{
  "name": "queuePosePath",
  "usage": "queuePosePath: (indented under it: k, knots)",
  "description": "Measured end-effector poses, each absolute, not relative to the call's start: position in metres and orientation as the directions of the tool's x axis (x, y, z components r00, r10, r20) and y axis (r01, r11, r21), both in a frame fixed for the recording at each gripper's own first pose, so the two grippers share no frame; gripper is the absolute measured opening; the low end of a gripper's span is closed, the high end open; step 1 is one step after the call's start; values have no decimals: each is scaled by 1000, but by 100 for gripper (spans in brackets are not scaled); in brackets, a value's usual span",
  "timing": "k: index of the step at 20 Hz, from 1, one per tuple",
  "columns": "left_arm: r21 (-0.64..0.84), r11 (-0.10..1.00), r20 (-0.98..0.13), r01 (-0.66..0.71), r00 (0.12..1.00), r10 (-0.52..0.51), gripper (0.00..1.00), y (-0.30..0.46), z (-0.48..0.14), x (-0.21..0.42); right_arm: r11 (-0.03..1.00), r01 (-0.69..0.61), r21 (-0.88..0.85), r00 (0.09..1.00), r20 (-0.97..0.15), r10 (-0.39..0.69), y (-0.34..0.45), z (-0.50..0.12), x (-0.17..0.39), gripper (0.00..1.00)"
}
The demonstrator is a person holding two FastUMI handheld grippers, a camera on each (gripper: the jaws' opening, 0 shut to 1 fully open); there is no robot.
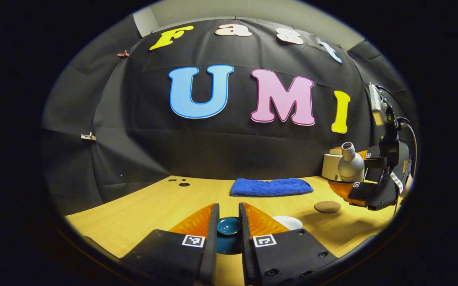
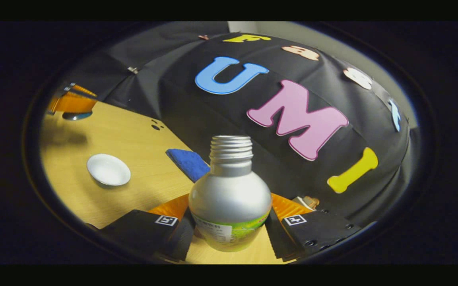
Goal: Open the teacup lid with one hand, grasp the water bottle and pour water into the teacup with the other hand; after pouring, place the water bottle on the coaster and then close the teacup lid.
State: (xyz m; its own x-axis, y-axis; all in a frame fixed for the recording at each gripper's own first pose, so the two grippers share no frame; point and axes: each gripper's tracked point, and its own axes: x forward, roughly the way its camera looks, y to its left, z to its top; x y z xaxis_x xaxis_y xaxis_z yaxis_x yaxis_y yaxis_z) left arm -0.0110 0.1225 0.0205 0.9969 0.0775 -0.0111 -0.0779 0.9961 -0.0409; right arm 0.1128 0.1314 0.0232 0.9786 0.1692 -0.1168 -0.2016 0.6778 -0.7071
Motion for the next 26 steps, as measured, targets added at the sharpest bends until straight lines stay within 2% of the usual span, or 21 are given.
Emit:
queuePosePath:
  k: [10,19,24,26]
  knots:
    - [-46,992,1,-114,993,114,30,153,22,-14,386,-234,-892,960,-148,239,161,-3,128,81]
    - [-25,993,14,-117,993,117,30,164,26,-14,137,-246,-960,938,-200,281,186,-36,137,81]
    - [-17,993,15,-119,993,119,30,168,25,-13,41,-254,-966,928,-232,291,192,-49,138,79]
    - [-19,993,11,-117,993,117,30,171,23,-10,2,-243,-970,928,-232,293,191,-53,136,81]
